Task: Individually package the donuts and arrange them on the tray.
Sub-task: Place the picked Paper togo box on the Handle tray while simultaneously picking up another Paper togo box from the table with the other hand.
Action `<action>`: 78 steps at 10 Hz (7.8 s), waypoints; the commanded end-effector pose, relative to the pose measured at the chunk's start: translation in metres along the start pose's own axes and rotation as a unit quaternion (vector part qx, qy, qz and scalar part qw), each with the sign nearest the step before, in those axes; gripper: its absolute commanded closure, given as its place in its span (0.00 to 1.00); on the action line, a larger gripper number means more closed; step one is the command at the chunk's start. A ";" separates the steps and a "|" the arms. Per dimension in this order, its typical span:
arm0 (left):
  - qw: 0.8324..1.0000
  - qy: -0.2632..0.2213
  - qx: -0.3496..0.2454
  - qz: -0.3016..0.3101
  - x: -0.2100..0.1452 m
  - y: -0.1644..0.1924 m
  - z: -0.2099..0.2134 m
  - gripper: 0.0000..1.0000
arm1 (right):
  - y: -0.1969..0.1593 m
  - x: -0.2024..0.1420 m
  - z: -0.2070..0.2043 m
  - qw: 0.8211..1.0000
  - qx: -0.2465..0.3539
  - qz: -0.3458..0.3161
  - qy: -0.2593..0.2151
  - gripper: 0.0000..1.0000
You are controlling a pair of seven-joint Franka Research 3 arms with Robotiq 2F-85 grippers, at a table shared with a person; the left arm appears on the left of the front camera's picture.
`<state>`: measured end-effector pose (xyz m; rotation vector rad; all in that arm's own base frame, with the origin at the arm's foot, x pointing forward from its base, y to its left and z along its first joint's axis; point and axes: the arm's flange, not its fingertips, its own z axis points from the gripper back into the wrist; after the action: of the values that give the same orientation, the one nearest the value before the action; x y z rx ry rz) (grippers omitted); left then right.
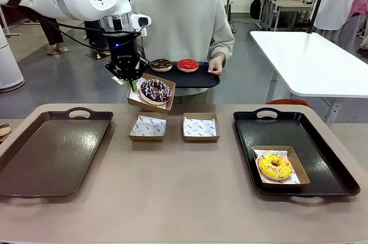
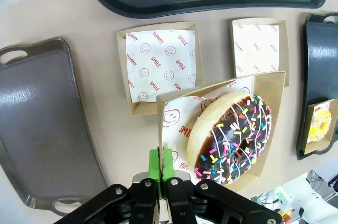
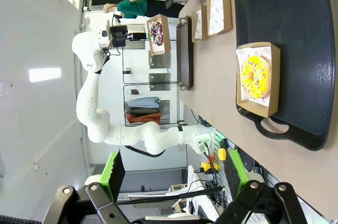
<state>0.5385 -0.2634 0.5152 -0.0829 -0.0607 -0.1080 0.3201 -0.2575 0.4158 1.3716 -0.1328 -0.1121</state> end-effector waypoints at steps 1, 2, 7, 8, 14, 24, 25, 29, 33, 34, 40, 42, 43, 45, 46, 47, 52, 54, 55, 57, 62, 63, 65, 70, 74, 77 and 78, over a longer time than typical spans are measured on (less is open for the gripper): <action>1.000 -0.002 0.001 0.000 -0.004 0.001 0.002 1.00 | 0.000 0.000 0.001 1.000 0.001 -0.001 0.001 0.00; 1.000 -0.002 0.001 0.000 -0.004 0.001 0.002 1.00 | 0.000 0.000 0.001 1.000 0.001 -0.001 0.001 0.00; 0.997 -0.020 -0.047 -0.063 -0.023 0.027 0.027 0.99 | 0.033 0.012 -0.036 0.997 -0.064 0.025 0.030 0.00; 0.995 -0.026 -0.051 -0.080 -0.040 0.047 0.041 0.99 | 0.056 0.025 -0.056 0.995 -0.088 0.021 0.046 0.00; 0.994 -0.034 -0.056 -0.088 -0.135 0.170 0.041 0.99 | 0.187 0.124 -0.242 0.966 -0.239 0.043 0.087 0.00; 0.998 0.006 0.039 -0.045 -0.178 0.217 0.004 0.99 | 0.153 0.129 -0.409 0.922 -0.359 0.087 0.118 0.00; 0.998 0.006 0.039 -0.045 -0.178 0.217 0.004 0.99 | 0.152 0.135 -0.418 0.915 -0.374 0.090 0.122 0.00; 0.998 0.006 0.039 -0.045 -0.178 0.217 0.004 0.99 | 0.152 0.135 -0.418 0.915 -0.374 0.090 0.122 0.00; 0.998 0.008 0.038 -0.040 -0.177 0.217 0.002 0.99 | 0.151 0.134 -0.418 0.916 -0.372 0.089 0.123 0.00; 0.999 0.009 0.036 -0.015 -0.180 0.218 -0.003 0.99 | 0.152 0.135 -0.436 0.892 -0.423 0.105 0.121 0.00; 0.998 0.014 0.007 0.059 -0.198 0.238 -0.033 0.99 | 0.135 0.162 -0.510 0.819 -0.547 0.136 0.104 0.00; 0.998 0.024 0.000 0.064 -0.194 0.247 -0.050 0.99 | 0.113 0.176 -0.517 0.806 -0.570 0.134 0.083 0.00; 0.997 0.029 -0.002 0.066 -0.193 0.249 -0.057 0.99 | 0.100 0.181 -0.522 0.804 -0.577 0.128 0.069 0.00; 0.997 0.032 -0.012 0.073 -0.188 0.250 -0.065 0.99 | 0.079 0.185 -0.530 0.802 -0.585 0.113 0.038 0.00; 0.996 0.038 -0.017 0.075 -0.187 0.249 -0.069 0.99 | 0.069 0.185 -0.535 0.800 -0.590 0.104 0.033 0.00; 0.996 0.042 -0.017 0.077 -0.185 0.250 -0.071 0.99 | 0.061 0.184 -0.541 0.797 -0.596 0.097 0.024 0.00; 0.996 0.046 -0.006 0.078 -0.189 0.248 -0.070 0.99 | 0.065 0.183 -0.531 0.808 -0.578 0.106 0.048 0.00; 0.996 0.049 -0.006 0.078 -0.188 0.247 -0.073 0.99 | 0.063 0.182 -0.535 0.805 -0.583 0.101 0.040 0.00; 0.994 0.049 0.007 0.094 -0.180 0.245 -0.074 0.99 | 0.058 0.178 -0.546 0.790 -0.604 0.101 -0.004 0.00; 0.995 0.052 0.014 0.082 -0.176 0.241 -0.077 0.99 | 0.050 0.176 -0.557 0.792 -0.601 0.105 -0.020 0.00; 0.994 0.071 0.021 0.080 -0.169 0.244 -0.096 0.99 | 0.016 0.174 -0.559 0.786 -0.607 0.118 0.007 0.00; 0.994 0.073 0.019 0.080 -0.168 0.245 -0.097 0.99 | 0.011 0.174 -0.557 0.786 -0.607 0.115 0.007 0.00; 0.994 0.073 0.017 0.078 -0.166 0.244 -0.099 0.99 | 0.003 0.174 -0.558 0.788 -0.606 0.111 0.014 0.00; 0.995 0.077 0.030 0.058 -0.159 0.238 -0.106 0.99 | -0.007 0.177 -0.566 0.791 -0.600 0.115 0.031 0.00; 0.994 0.082 0.041 0.060 -0.157 0.237 -0.122 0.99 | -0.008 0.175 -0.568 0.794 -0.595 0.119 0.037 0.00; 0.994 0.082 0.043 0.061 -0.155 0.235 -0.127 0.99 | -0.008 0.175 -0.570 0.795 -0.594 0.120 0.036 0.00; 0.993 0.081 0.049 0.066 -0.154 0.235 -0.130 0.99 | -0.009 0.175 -0.570 0.796 -0.592 0.118 0.037 0.00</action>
<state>0.4148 -0.0223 0.3592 -0.0195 0.1148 -0.0090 0.5804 0.2632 0.3065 0.0578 -0.1237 0.0616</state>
